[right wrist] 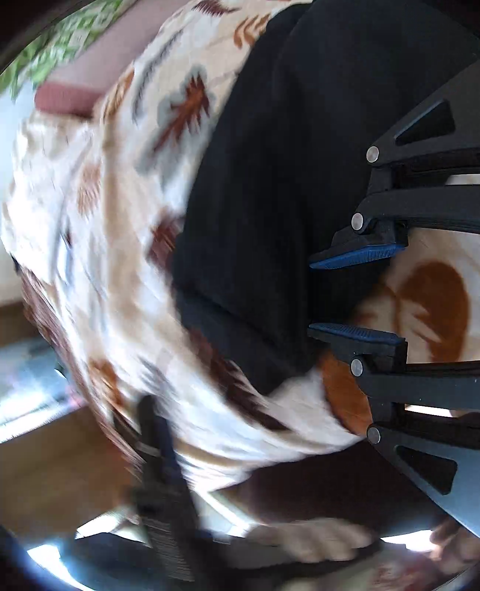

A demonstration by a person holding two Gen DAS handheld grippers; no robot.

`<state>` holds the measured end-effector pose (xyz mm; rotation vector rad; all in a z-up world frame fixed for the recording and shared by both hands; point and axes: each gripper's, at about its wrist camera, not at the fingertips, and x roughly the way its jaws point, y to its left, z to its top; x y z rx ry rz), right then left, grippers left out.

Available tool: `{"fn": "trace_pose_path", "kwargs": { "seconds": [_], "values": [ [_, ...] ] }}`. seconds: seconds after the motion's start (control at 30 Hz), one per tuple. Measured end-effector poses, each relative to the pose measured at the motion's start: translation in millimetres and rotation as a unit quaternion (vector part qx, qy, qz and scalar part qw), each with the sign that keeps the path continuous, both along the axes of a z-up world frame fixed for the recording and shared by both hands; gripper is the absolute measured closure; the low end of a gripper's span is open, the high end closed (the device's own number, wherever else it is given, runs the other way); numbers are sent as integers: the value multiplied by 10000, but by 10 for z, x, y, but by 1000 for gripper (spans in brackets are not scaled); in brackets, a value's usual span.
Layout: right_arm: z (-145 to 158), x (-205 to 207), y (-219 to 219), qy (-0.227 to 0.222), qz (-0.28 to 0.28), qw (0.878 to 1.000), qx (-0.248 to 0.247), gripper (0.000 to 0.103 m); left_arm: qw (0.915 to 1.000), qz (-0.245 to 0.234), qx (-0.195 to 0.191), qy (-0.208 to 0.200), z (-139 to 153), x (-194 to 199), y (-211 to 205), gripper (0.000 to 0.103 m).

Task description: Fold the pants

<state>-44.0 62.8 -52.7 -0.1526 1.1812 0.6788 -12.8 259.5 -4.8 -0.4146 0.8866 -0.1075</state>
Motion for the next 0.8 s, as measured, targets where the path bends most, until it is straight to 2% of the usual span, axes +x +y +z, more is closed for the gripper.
{"fn": "trace_pose_path", "kwargs": {
  "seconds": [0.1,0.2,0.27,0.33,0.47,0.5,0.53,0.57,0.63,0.8],
  "values": [
    [152,22,-83,63,-11,9997,248,68,9997,160,-194,-38,6,11,121,47],
    [397,267,-187,-256,-387,9983,352,68,9992,241,-313,-52,-2,1,170,47],
    [501,426,-91,-604,-423,9972,138,63,9991,255,-333,-47,-8,-9,184,47],
    [486,566,62,-664,-263,9974,2,48,9991,263,-342,-38,-12,-18,194,47],
    [229,696,507,-839,152,9946,-598,47,9990,280,-348,-42,0,-47,241,47],
    [120,711,611,-825,262,9931,-787,52,9990,274,-345,-49,9,-53,250,47],
    [32,740,639,-782,310,9917,-970,75,9991,268,-327,-62,27,-60,257,47],
    [-39,765,676,-758,261,9904,-1123,76,9992,260,-304,-79,44,-69,258,47],
    [8,804,627,-745,106,9930,-914,84,9993,236,-260,-150,85,-86,264,45],
    [200,1067,414,-606,-482,9961,-414,85,9990,172,-373,-190,91,-52,249,41]
  ]
}}
